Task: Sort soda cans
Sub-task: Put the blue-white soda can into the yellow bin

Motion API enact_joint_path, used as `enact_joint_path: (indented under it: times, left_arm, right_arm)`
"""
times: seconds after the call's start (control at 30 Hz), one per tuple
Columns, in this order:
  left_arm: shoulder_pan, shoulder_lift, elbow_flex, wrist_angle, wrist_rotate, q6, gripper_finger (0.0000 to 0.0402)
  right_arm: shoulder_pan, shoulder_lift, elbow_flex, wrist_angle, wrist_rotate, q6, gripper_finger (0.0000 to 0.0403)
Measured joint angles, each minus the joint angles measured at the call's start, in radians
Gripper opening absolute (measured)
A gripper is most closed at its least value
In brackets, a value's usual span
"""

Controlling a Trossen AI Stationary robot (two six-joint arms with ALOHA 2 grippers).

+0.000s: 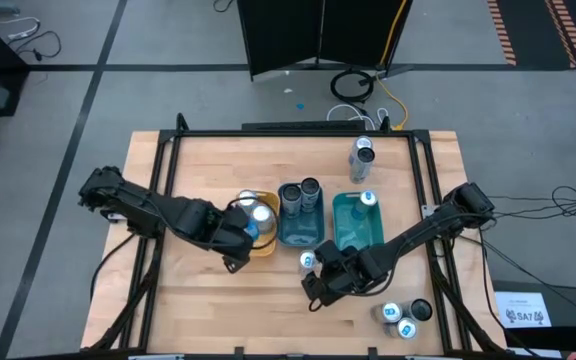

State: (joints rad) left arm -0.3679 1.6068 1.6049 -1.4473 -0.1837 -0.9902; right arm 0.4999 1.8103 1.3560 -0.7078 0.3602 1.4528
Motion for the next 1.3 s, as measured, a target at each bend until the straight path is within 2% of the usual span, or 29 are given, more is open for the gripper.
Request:
enact_joint_path:
  times: [0.13, 0.3, 0.43, 0.63, 1.0, 1.3]
  left_arm:
    - [0.029, 0.037, -0.032, 0.004, 0.053, 0.010, 0.0317]
    - [0.090, 0.066, -0.127, 0.011, 0.091, 0.058, 0.0317]
    - [0.155, 0.067, -0.171, 0.089, 0.132, 0.131, 0.0317]
    - [0.257, 0.066, -0.216, 0.155, 0.254, 0.227, 0.0317]
    - [0.427, 0.091, -0.283, 0.176, 0.313, 0.277, 0.0317]
    - [0.449, 0.133, -0.290, 0.210, 0.323, 0.293, 0.0338]
  right_arm:
    - [0.012, 0.000, 0.000, -0.001, 0.000, -0.002, 0.0320]
    - [0.022, 0.000, 0.000, 0.000, 0.000, -0.003, 0.0320]
    - [0.031, 0.000, 0.000, 0.000, 0.002, -0.003, 0.0320]
    - [0.035, 0.000, 0.000, 0.000, 0.005, -0.002, 0.0320]
    - [0.031, 0.000, 0.000, -0.002, 0.014, -0.024, 0.0320]
    - [0.031, 0.000, 0.000, -0.013, 0.014, -0.025, 0.0320]
